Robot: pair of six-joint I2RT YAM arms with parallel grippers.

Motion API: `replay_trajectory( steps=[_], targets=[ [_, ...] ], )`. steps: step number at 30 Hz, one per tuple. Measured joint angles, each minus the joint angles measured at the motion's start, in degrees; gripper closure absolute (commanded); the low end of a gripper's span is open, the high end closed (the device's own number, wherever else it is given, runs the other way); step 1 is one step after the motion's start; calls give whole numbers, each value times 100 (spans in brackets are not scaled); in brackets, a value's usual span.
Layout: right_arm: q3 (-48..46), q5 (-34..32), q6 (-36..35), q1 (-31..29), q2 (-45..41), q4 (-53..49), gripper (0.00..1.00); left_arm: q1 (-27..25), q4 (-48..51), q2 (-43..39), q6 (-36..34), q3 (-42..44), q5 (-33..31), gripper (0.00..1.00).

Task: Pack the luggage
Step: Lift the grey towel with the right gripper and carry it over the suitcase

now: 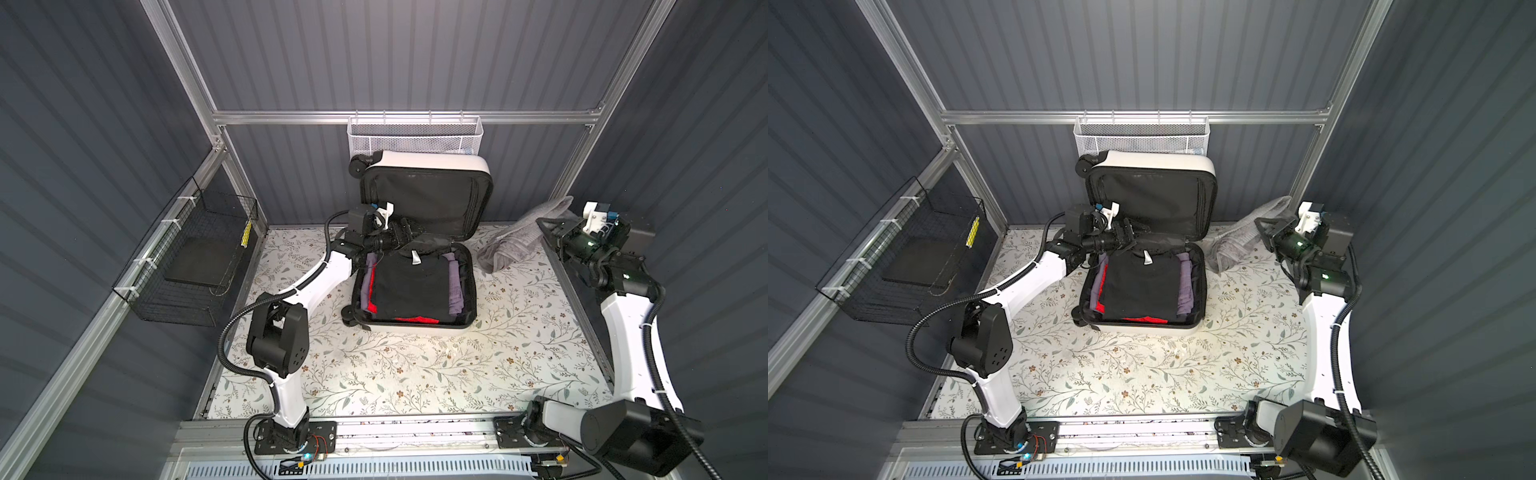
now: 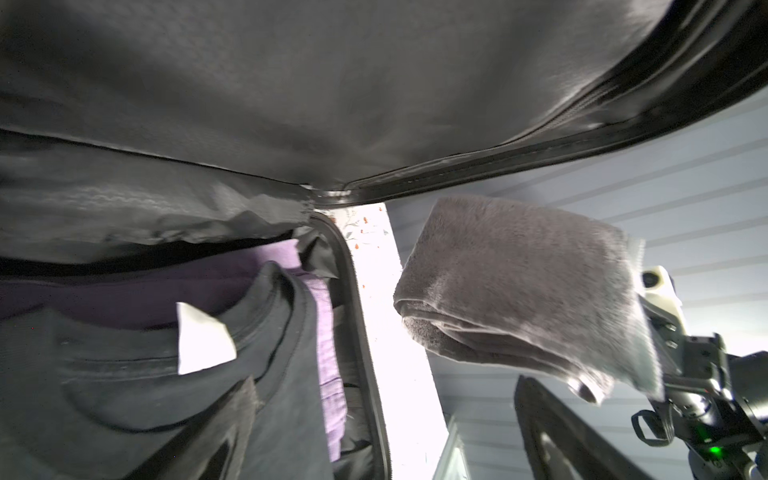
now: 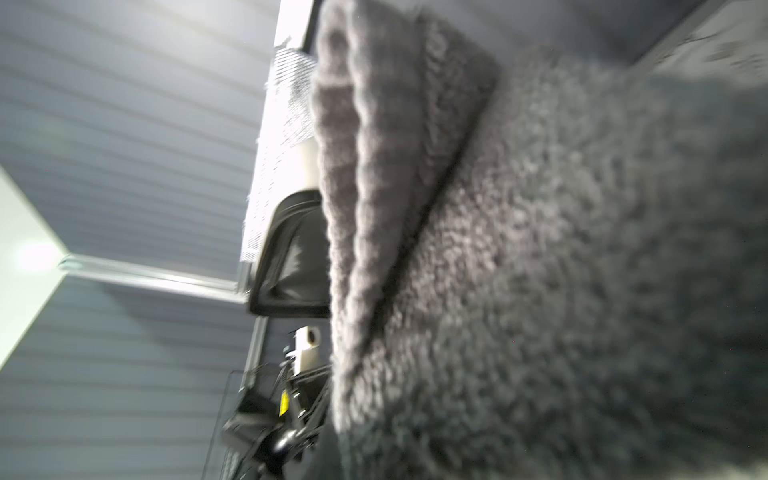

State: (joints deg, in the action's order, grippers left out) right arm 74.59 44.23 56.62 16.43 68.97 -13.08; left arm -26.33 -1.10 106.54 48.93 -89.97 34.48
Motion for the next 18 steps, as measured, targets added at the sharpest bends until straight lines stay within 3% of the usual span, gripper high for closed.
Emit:
replay_trajectory(
  steps=[10, 18],
  targets=[
    [597, 671, 748, -848, 101, 767, 100, 2, -1296, 166, 1263, 72, 680, 0],
    [1211, 623, 951, -1709, 627, 1032, 100, 0, -2889, 221, 2800, 682, 1014, 0]
  ],
)
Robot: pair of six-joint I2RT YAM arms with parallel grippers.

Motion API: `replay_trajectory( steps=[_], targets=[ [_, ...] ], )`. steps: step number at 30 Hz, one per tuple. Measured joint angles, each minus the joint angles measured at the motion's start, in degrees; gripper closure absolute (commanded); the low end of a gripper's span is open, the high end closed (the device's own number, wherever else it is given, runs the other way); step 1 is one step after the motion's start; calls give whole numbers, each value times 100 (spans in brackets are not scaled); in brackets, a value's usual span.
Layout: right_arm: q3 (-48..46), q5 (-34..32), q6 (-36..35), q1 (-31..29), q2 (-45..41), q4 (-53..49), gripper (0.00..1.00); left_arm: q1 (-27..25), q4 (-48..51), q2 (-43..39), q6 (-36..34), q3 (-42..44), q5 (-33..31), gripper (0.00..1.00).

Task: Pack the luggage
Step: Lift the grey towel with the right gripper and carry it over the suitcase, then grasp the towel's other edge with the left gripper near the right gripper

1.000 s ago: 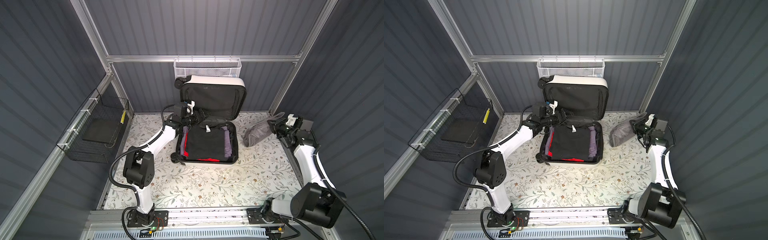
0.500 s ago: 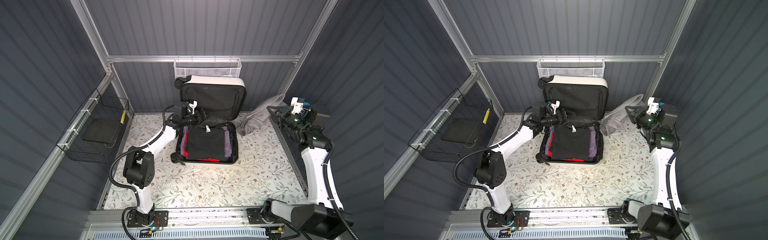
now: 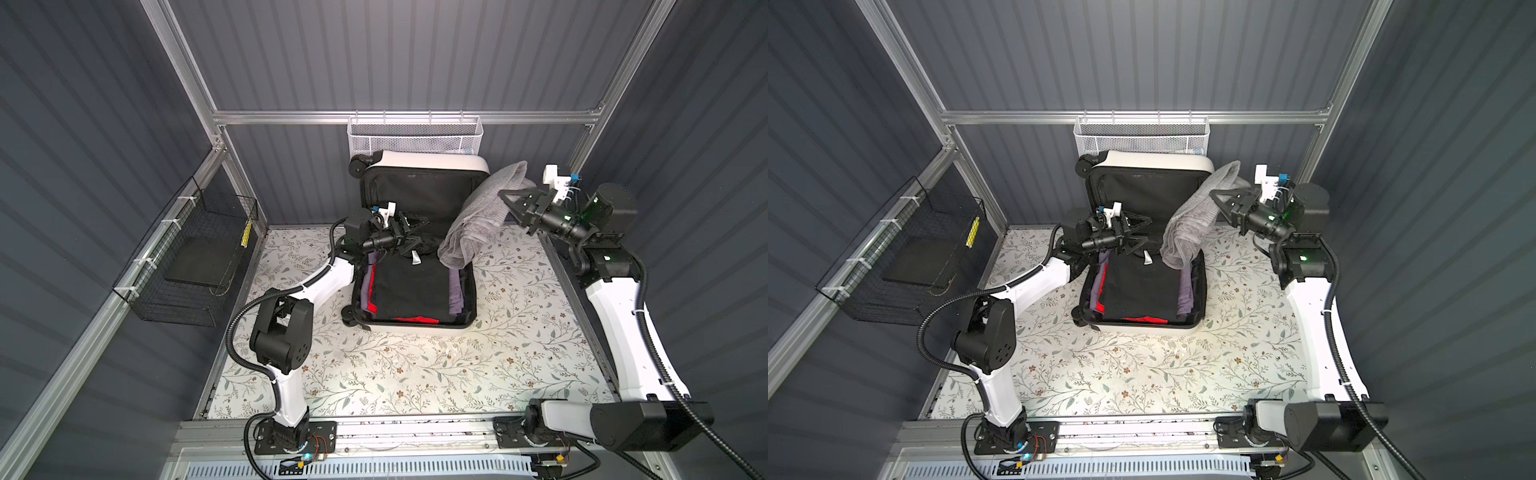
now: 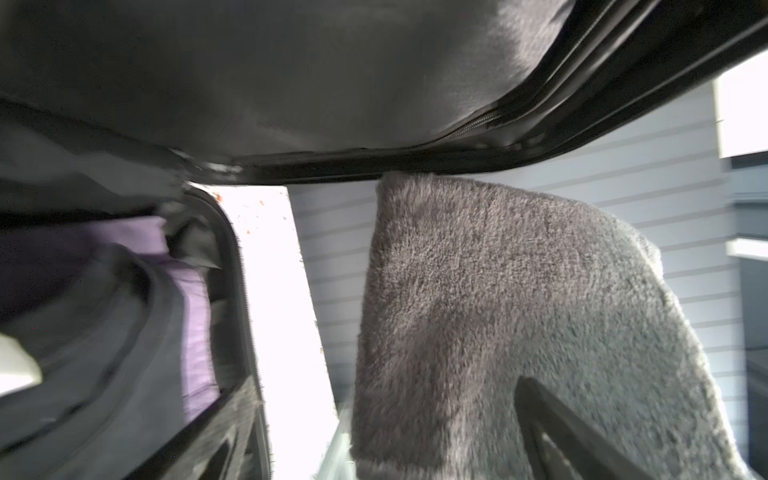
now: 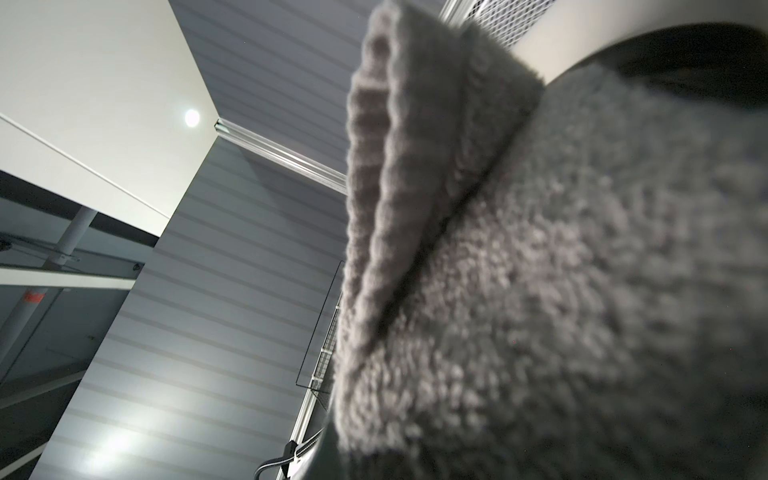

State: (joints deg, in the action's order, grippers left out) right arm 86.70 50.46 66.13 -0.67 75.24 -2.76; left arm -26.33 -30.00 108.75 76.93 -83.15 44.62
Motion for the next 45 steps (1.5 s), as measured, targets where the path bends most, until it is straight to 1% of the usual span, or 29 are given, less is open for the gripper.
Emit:
replay_trajectory(
  steps=[4, 7, 15, 19, 21, 23, 24, 27, 30, 32, 33, 35, 38, 42, 45],
  targets=[
    [326, -122, 46, -293, 216, 66, 100, -17, -1154, 280, 1029, 101, 26, 0],
    [455, -225, 55, -424, 313, 155, 100, -44, -1746, 481, 1615, 133, 20, 0],
    [505, -415, 59, -529, 389, 289, 100, -293, -3204, 901, 2861, 133, -153, 0],
    [505, -444, 59, -533, 420, 337, 100, -398, -3709, 1075, 3276, 136, -269, 1],
    [505, -444, 59, -533, 448, 387, 100, -431, -3873, 1117, 3414, 138, -313, 4],
    [505, -442, 59, -533, 498, 450, 100, -452, -4059, 1150, 3539, 138, -363, 9],
    [503, -442, 61, -533, 525, 470, 100, -463, -4175, 1167, 3613, 138, -400, 16],
    [483, -439, 66, -533, 597, 533, 100, -472, -4492, 1224, 3856, 138, -520, 43],
    [402, -428, 74, -520, 603, 586, 100, -472, -4756, 1285, 3991, 138, -640, 76],
    [352, -398, 74, -492, 601, 612, 100, -472, -4878, 1318, 4068, 138, -719, 93],
    [313, -378, 74, -463, 595, 623, 100, -470, -4937, 1331, 4098, 138, -750, 100],
    [186, -330, 76, -389, 560, 651, 100, -426, -4999, 1342, 4107, 166, -809, 100],
    [-105, -199, 76, -214, 439, 664, 100, -339, -5106, 1342, 4094, 433, -863, 100],
    [-824, 66, 74, 4, 199, 643, 100, -61, -5080, 1231, 3928, 848, -804, 100],
    [-1427, 236, 66, 90, 122, 673, 100, 236, -4865, 916, 3654, 1196, -660, 100]
  ],
)
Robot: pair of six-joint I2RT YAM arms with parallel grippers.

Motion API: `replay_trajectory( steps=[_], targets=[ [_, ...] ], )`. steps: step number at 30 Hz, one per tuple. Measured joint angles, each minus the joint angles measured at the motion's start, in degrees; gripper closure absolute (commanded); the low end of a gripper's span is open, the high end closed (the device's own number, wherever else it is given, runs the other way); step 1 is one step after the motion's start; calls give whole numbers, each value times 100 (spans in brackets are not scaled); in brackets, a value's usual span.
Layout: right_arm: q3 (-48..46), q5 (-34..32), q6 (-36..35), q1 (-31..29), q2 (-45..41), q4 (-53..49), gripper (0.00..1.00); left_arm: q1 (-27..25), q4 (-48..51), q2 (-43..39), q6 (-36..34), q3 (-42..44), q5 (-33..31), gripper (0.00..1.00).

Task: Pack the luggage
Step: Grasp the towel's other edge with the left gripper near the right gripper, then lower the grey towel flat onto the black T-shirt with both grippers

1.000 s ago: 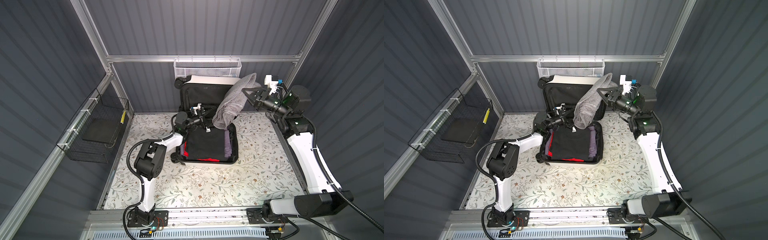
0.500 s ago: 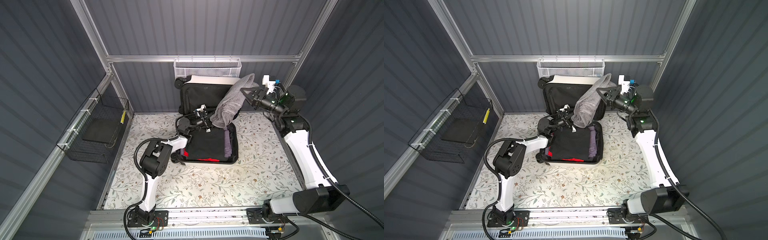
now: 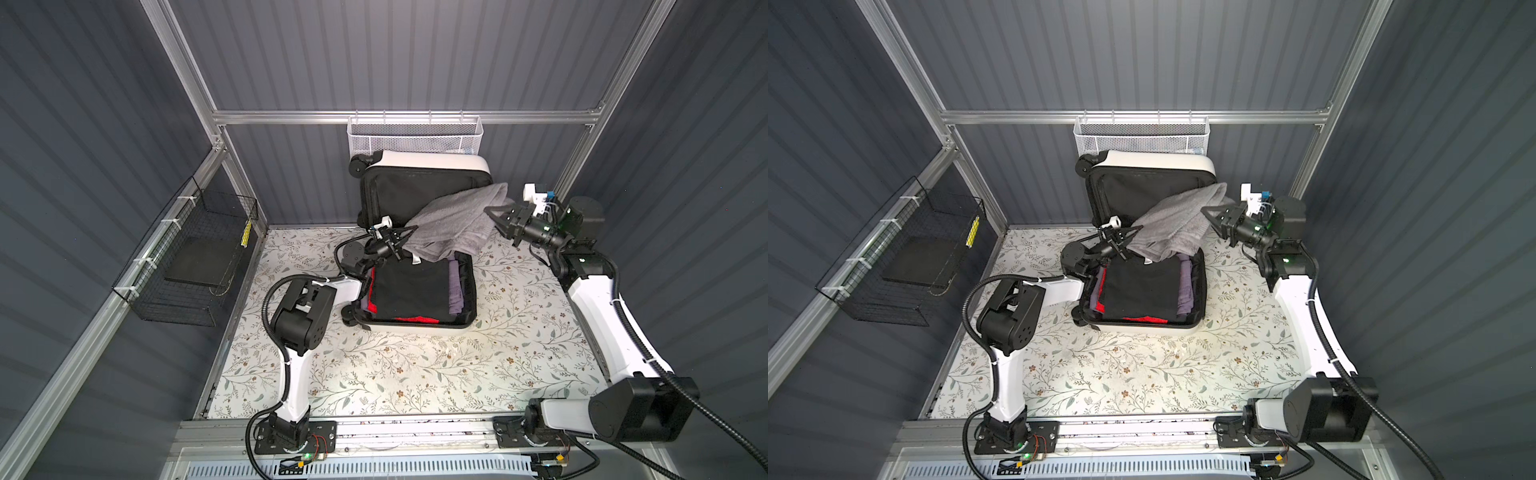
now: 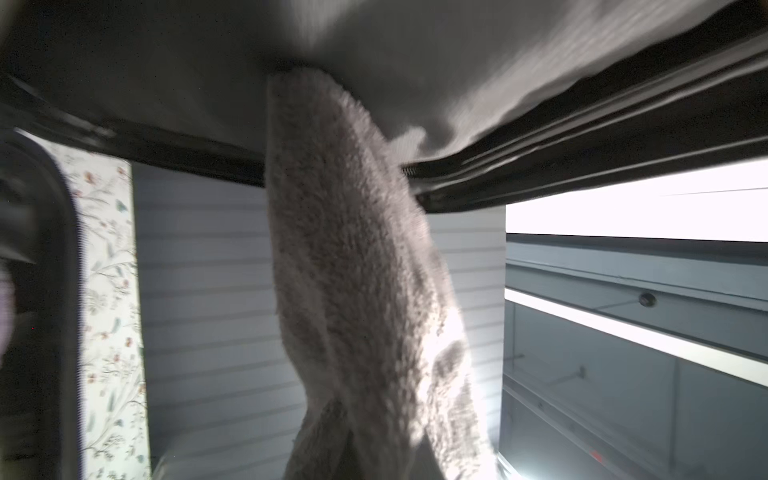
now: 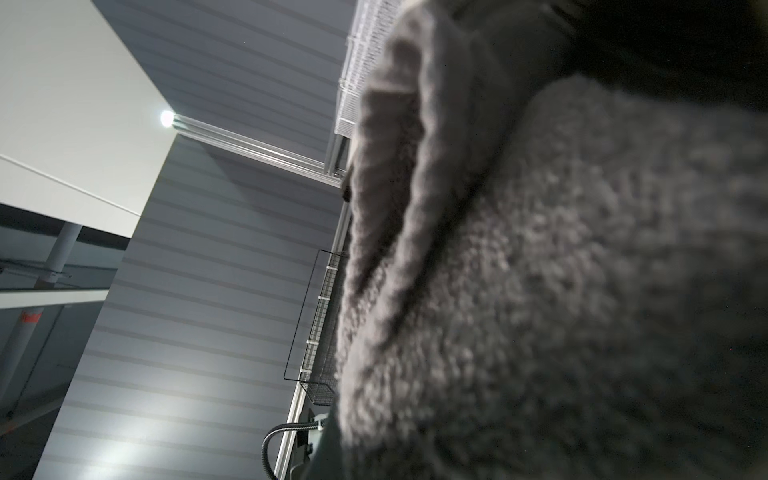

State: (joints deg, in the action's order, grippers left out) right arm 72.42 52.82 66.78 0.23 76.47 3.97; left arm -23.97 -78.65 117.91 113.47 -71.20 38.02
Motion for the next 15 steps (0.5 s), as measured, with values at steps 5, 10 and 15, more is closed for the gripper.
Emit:
replay_trajectory(
  steps=[5, 10, 15],
  targets=[
    [-839, 243, -164, 4, 44, 116, 100, 350, 376, -505, -570, 452, 251, 100],
    [-1132, 361, -560, -55, 431, 116, 100, 439, 1239, -846, -1495, 905, 415, 100],
    [-1128, 402, -1021, -229, 981, 46, 100, 496, 3056, -1357, -3082, 1056, 426, 100]
  ],
)
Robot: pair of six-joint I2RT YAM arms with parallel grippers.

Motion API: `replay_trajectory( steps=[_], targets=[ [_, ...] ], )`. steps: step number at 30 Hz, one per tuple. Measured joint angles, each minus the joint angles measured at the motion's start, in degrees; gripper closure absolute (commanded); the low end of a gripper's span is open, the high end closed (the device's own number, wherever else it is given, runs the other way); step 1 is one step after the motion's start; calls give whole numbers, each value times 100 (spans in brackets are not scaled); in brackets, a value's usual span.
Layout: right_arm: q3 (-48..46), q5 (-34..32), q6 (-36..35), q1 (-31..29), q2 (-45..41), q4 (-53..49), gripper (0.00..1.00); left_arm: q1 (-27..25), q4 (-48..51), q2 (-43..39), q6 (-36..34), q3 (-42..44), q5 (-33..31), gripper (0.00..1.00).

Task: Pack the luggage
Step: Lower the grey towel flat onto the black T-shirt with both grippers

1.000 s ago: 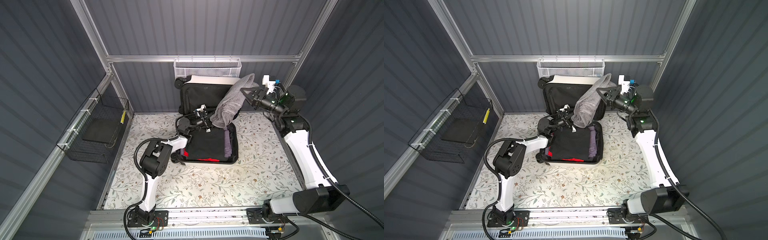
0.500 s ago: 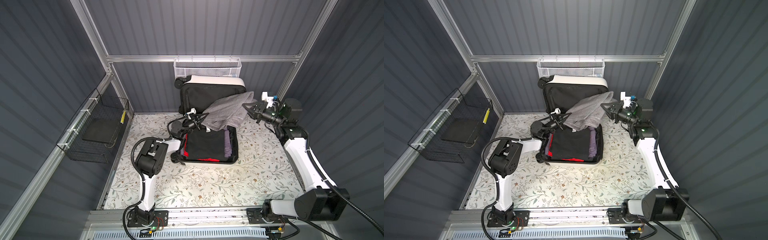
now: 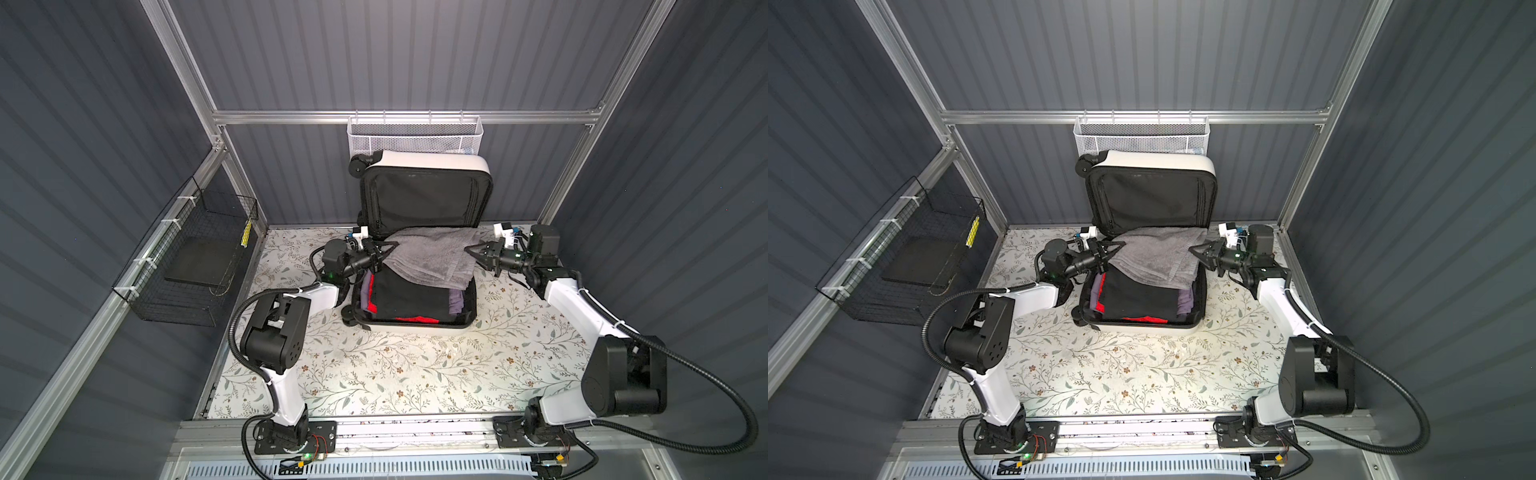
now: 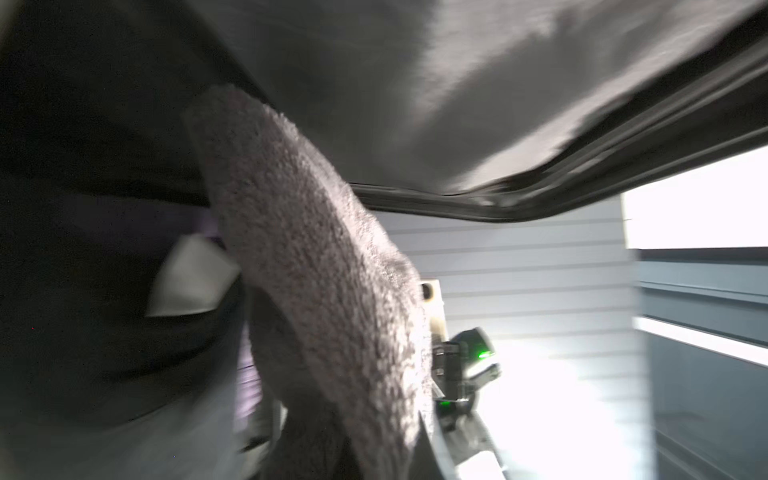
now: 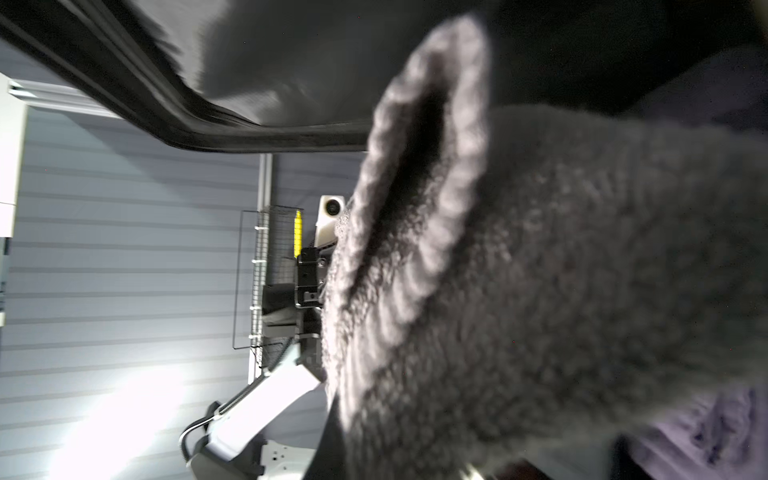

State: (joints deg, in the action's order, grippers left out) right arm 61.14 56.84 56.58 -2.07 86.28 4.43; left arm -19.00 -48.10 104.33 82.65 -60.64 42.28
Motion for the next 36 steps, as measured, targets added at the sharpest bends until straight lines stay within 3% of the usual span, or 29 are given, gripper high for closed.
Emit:
replay_trajectory(
  steps=[7, 18, 21, 23, 26, 30, 31, 36],
  targets=[
    [92, 15, -529, -243, 824, -273, 100, 9, 2592, -833, -2269, -144, -374, 100],
    [44, -87, -852, -345, 1071, -293, 100, 9, 3683, -1027, -3359, 249, -896, 100],
    [0, -203, -925, -352, 1139, -358, 78, 9, 3748, -1084, -3484, 319, -1016, 100],
    [-13, -328, -1023, -352, 1156, -492, 64, 9, 3803, -1102, -3560, 337, -1075, 85],
    [-17, -579, -1217, -337, 1126, -719, 44, 9, 3884, -1139, -3650, 380, -1123, 41],
    [20, -1051, -1488, -269, 905, -1259, 34, 9, 4142, -1255, -3773, 402, -1209, 6],
    [42, -1161, -1541, -247, 828, -1388, 33, 9, 4227, -1303, -3807, 400, -1250, 1],
    [262, -1961, -1832, -120, 256, -2065, 30, 9, 4913, -1707, -4129, 260, -1609, 0]
  ],
)
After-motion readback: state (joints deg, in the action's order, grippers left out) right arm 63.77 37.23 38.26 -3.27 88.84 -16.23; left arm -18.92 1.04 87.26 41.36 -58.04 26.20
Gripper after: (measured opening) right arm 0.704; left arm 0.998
